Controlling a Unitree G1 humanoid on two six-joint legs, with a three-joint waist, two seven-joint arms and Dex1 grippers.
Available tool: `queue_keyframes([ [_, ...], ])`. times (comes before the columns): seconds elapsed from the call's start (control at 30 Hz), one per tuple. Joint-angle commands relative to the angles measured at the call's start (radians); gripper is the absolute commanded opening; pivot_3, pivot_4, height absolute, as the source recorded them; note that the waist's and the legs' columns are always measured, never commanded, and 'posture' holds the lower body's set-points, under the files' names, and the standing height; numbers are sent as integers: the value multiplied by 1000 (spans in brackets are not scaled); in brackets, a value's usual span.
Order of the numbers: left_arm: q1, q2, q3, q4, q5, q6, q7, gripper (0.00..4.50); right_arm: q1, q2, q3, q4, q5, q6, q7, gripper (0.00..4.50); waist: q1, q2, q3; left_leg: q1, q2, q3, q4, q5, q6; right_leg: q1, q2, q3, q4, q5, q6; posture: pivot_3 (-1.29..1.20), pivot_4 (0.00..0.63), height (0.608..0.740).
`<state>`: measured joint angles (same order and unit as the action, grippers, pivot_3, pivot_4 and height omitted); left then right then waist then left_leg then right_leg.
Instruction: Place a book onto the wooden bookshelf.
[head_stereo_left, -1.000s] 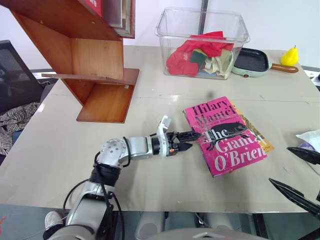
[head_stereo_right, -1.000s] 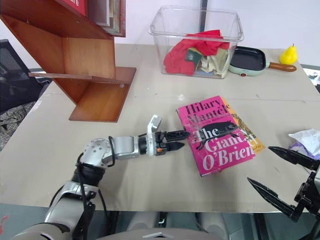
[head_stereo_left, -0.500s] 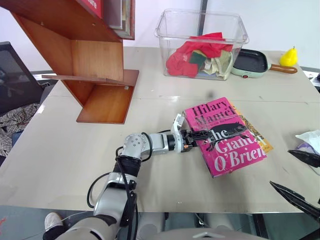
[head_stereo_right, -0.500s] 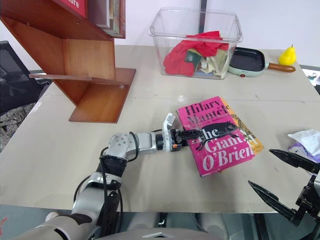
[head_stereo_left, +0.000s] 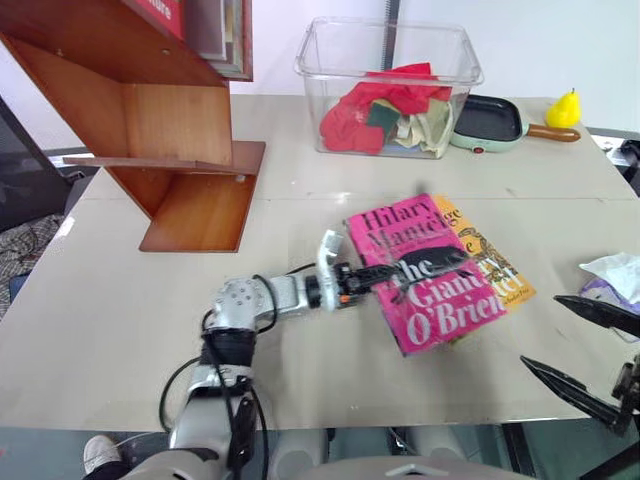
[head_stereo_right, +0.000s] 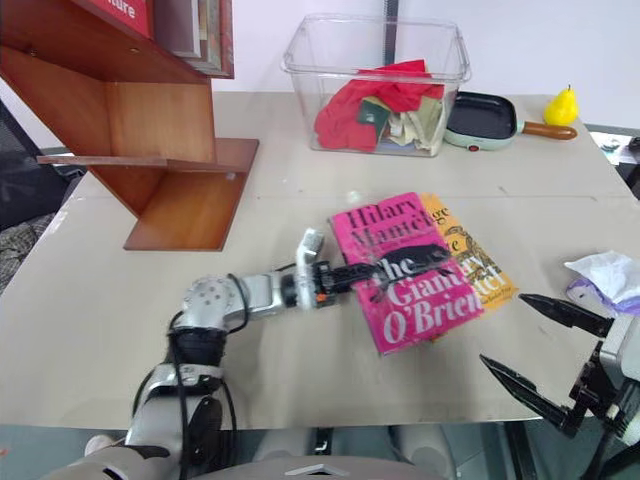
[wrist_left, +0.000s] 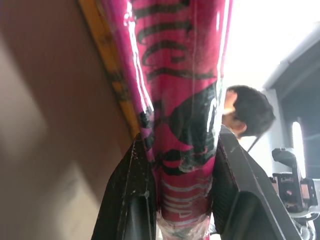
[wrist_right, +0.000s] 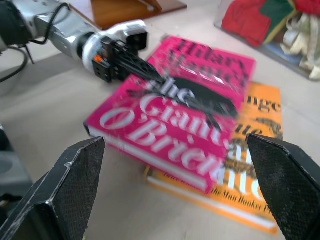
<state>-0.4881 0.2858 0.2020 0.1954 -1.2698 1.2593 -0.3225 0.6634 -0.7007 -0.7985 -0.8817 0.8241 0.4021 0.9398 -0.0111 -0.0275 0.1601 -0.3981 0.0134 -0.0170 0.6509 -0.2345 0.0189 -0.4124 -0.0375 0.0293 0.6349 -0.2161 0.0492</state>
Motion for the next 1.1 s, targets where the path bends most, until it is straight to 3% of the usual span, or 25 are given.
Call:
queue_keyframes([
  [0.03,-58,74,74,-145,-18,-56,-83,768,-77,-21,45,24,16,-18,-21,4500,7,-1,1,0,0,0,0,0,0,0,-1,-1,0,0,0,0,150,740],
  [0.3,-76,306,-59,-428,316,-337,-308,768,-374,-22,164,102,92,-24,-112,4500,28,-1,2,-3,-3,4,-2,0,0,0,-3,0,-7,2,-4,0,150,740],
  [0.4,-91,370,-135,-524,512,-524,-360,768,-465,-20,223,115,111,-21,-143,4500,27,-2,4,-6,-3,4,-3,0,0,0,-3,-2,-9,2,-4,0,150,740],
  [0.5,-154,443,-201,-557,753,-752,-385,768,-520,-21,265,133,109,-22,-145,4500,28,-3,5,-8,-3,3,-3,0,0,-1,-3,-2,-9,2,-4,0,150,740],
  [0.7,-299,591,-182,-481,1021,-1123,-480,768,-630,-21,333,191,92,-32,-149,4500,23,-2,8,-12,-4,3,-1,0,1,-5,-2,-3,-9,3,-4,0,150,740],
  [1.1,-384,1061,-156,-293,1223,-1207,-783,768,-805,46,506,396,-36,-120,-64,4500,9,0,13,-15,-2,3,0,0,1,-8,2,-4,-8,5,1,0,150,740],
])
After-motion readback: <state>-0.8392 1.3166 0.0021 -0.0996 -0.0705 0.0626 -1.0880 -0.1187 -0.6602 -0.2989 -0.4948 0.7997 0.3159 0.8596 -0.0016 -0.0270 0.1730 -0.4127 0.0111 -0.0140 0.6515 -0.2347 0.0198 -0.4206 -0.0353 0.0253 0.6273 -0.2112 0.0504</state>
